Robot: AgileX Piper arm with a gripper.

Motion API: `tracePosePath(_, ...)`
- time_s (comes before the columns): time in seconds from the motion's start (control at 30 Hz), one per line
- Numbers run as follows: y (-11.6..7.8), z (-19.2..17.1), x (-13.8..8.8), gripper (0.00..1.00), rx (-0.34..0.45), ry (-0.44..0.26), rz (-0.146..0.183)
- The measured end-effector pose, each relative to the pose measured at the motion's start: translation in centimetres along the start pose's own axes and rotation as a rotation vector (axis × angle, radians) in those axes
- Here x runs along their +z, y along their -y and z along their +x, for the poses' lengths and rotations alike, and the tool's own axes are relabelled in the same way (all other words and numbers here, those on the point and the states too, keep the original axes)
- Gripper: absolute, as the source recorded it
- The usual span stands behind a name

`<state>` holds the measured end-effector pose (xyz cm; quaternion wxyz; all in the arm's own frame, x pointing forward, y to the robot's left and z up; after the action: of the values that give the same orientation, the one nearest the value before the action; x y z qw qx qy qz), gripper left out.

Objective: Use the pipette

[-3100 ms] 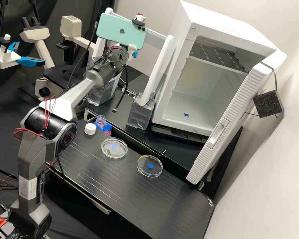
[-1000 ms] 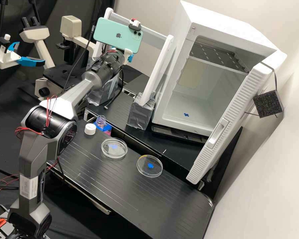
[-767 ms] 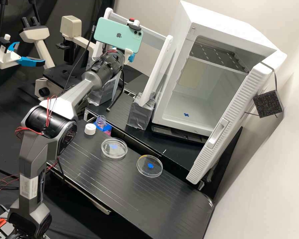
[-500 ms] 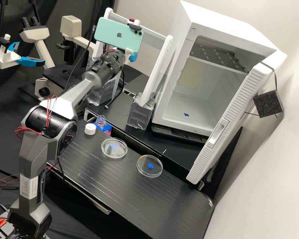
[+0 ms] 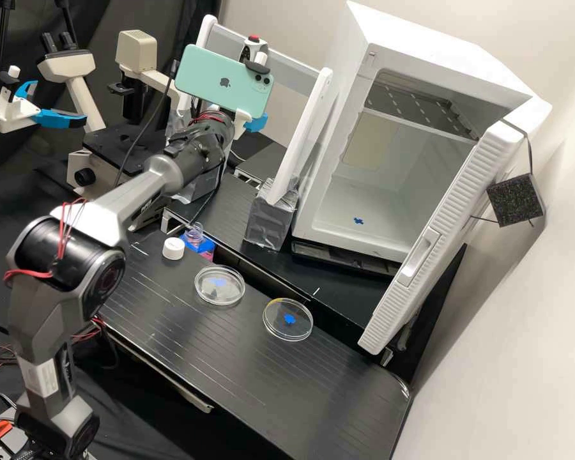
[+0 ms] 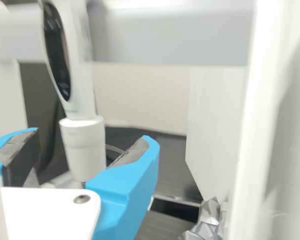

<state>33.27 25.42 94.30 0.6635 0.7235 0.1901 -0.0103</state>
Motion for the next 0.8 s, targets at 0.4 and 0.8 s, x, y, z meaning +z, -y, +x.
tracePosePath(0.4, 2.1, -10.5, 1.6, 1.0, 0.152, 0.03, -0.06)
tracePosePath(0.8, 6.4, -14.2, 10.2, 1.0, 0.666, 0.109, -0.058)
